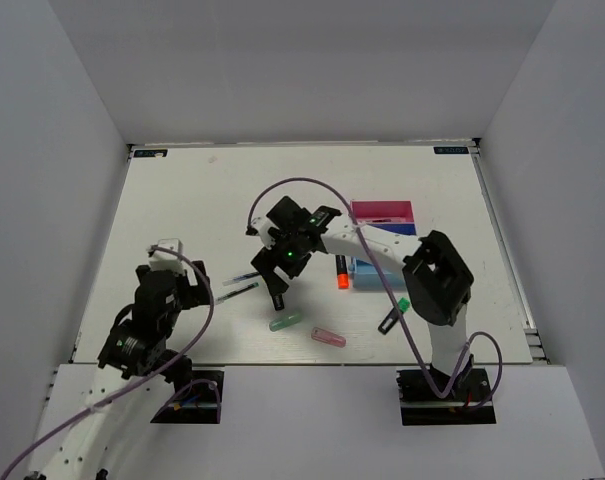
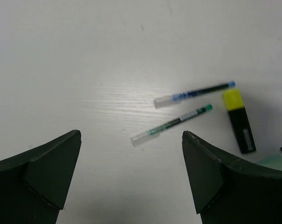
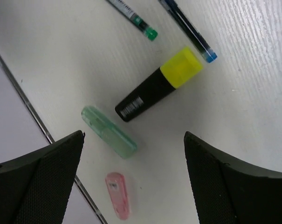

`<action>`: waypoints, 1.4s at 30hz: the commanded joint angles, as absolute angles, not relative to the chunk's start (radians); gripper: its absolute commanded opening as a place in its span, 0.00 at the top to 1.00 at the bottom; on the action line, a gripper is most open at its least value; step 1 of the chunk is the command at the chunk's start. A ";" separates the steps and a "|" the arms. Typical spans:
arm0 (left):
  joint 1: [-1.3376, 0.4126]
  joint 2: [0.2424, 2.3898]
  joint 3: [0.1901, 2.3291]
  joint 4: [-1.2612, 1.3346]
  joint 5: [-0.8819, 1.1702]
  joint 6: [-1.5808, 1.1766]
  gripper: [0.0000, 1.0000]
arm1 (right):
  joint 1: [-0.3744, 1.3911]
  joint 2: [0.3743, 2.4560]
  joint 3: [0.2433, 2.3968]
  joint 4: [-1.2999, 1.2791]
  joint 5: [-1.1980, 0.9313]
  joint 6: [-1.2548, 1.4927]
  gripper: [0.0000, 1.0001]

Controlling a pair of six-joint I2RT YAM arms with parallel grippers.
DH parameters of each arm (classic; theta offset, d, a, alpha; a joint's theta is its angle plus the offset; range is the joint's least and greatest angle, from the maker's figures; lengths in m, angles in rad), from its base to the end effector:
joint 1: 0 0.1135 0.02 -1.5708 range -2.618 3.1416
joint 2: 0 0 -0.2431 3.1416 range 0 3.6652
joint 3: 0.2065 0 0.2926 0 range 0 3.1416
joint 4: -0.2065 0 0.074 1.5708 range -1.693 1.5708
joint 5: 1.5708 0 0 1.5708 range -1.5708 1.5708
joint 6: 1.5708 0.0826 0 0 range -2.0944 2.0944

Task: Sort the stationery into containers
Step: Pick up the pen from the center of the board.

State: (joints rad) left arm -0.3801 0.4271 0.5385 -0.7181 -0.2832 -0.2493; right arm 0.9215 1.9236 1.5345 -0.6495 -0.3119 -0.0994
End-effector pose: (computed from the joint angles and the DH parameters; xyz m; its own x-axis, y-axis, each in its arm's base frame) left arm 0.1967 -0.0537 0.2182 -0.5484 -0.0360 -0.8354 0.0080 0.9988 -0.0483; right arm 0.2635 0.3890 0.1570 -0.4339 -0.7278 -0.5312 -0.8997 0.3811 0.2128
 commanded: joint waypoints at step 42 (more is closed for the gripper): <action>-0.377 0.227 0.506 -0.704 -0.534 -0.261 0.00 | 1.040 2.076 1.451 -0.488 0.284 0.177 0.91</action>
